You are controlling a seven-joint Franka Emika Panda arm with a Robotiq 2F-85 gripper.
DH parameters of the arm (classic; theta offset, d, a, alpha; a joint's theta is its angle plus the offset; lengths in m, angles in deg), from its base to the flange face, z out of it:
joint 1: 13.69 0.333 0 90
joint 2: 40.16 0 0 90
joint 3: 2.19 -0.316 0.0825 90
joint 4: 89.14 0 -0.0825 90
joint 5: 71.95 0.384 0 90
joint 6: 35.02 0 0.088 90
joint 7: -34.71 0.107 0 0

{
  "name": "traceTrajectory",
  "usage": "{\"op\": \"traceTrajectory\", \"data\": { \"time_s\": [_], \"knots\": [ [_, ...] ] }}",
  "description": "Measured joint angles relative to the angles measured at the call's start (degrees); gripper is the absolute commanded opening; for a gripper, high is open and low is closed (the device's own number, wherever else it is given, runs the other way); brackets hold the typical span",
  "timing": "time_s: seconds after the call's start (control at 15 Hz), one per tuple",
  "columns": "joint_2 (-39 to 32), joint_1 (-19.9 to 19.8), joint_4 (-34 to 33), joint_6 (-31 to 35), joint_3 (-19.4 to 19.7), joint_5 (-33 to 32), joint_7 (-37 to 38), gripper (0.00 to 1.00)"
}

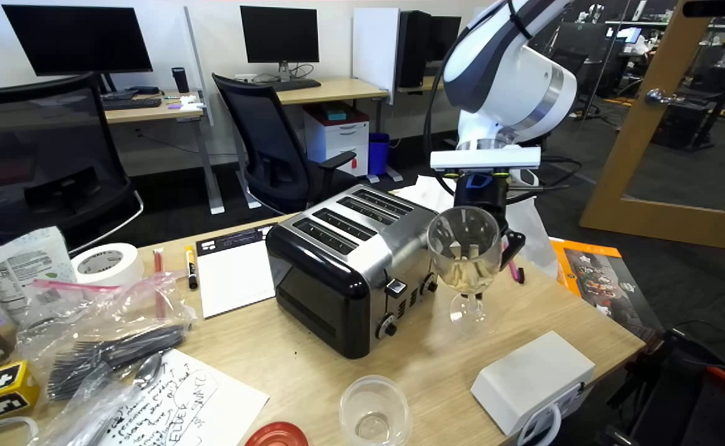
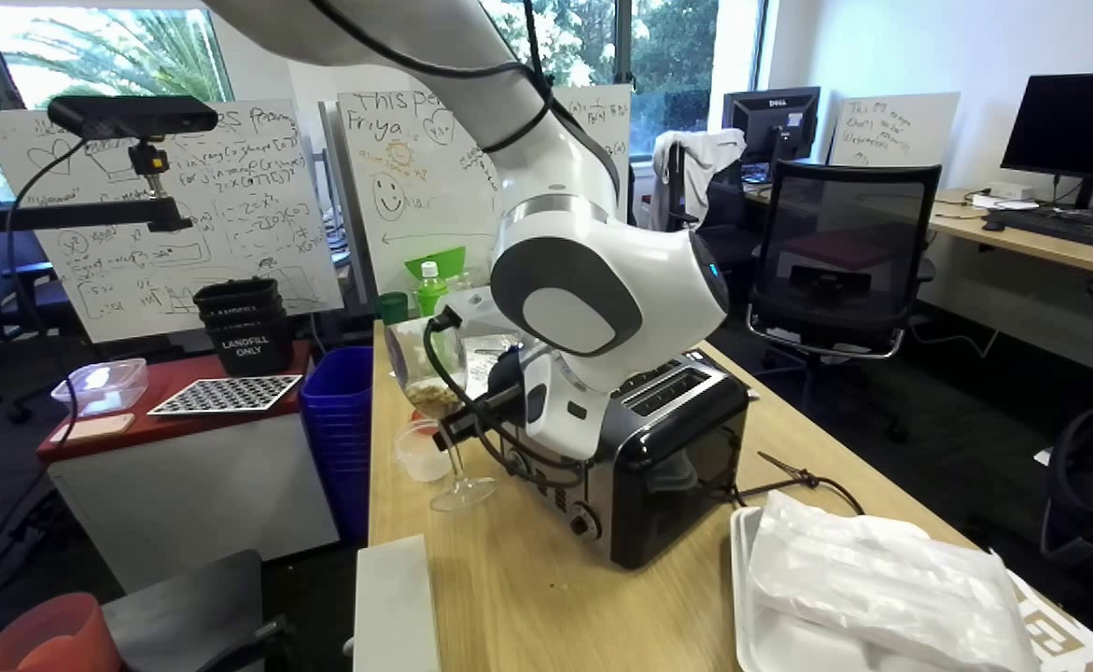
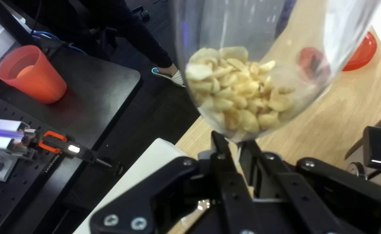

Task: Pick up the wine glass, pour its contents in the small plastic bowl and put the wine glass back on the table

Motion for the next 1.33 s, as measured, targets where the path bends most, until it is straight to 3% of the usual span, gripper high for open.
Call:
{"op": "traceTrajectory", "data": {
  "time_s": [0.33,0.67,1.33],
  "knots": [
    [0.8,3.0,0.9,5.4,-1.0,-0.5,9.8,0.04],
    [2.1,5.9,4.2,13.3,-1.8,-7.8,19.8,0.04],
    [4.1,7.4,4.3,14.3,-5.8,-19.2,33.9,0.04]
  ]
}}
